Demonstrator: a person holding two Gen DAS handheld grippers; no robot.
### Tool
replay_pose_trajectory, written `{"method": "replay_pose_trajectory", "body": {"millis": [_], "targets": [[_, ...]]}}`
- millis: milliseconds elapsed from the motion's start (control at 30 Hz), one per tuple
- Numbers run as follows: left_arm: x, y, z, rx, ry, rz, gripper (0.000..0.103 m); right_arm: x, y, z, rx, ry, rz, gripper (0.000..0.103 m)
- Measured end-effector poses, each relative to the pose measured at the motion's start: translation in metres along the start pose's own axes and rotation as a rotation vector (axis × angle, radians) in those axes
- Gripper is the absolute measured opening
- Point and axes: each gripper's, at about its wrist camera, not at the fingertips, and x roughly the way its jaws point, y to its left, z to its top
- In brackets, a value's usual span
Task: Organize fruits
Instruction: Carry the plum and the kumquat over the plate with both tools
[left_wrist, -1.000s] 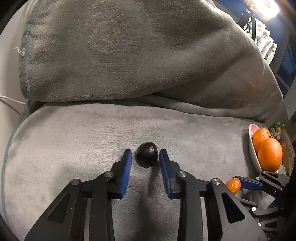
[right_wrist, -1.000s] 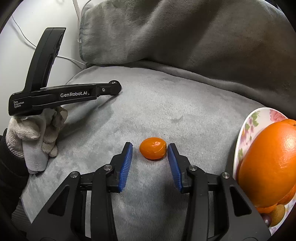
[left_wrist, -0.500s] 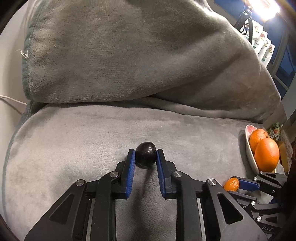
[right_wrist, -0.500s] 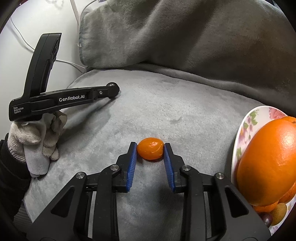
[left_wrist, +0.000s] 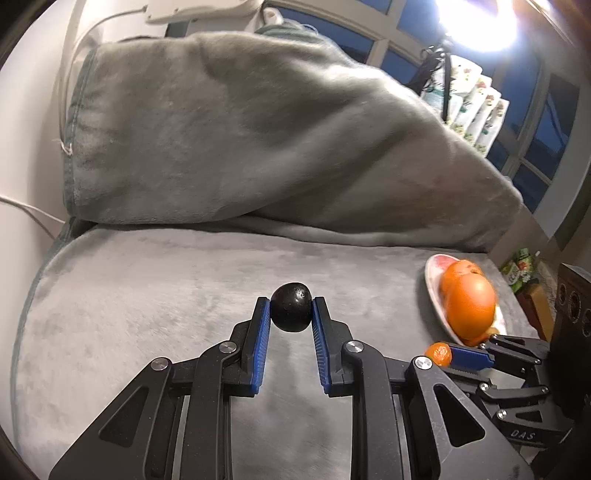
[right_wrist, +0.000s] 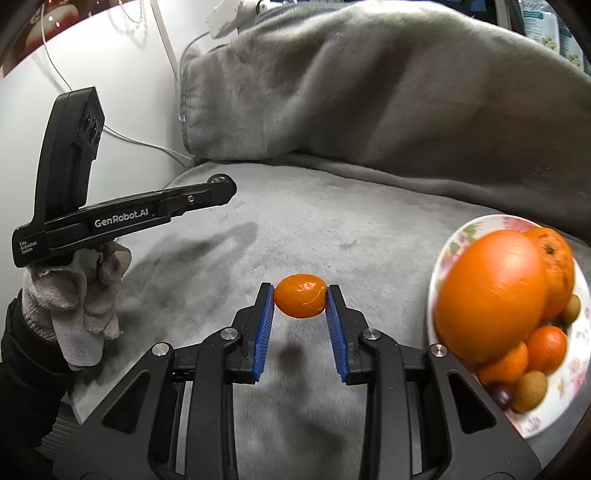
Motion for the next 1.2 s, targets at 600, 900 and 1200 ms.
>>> {"method": "replay_pose_trajectory", "body": {"millis": [600, 900, 1200], "targets": [[-0.025, -0.054, -0.009, 0.059, -0.042, -0.068, 0.021, -0.056, -0.013, -0.021, 0.028, -0.072, -0.014, 0.030], [-0.025, -0.086, -0.012, 0.096, -0.036, -0.110, 0.021, -0.083, -0.038, -0.032, 0.069, -0.105, -0.054, 0.030], [-0.008, -0.129, -0.013, 0.146, -0.011, -0.175, 0.021, -0.105, -0.075, -0.038, 0.108, -0.123, -0.131, 0.030]]}}
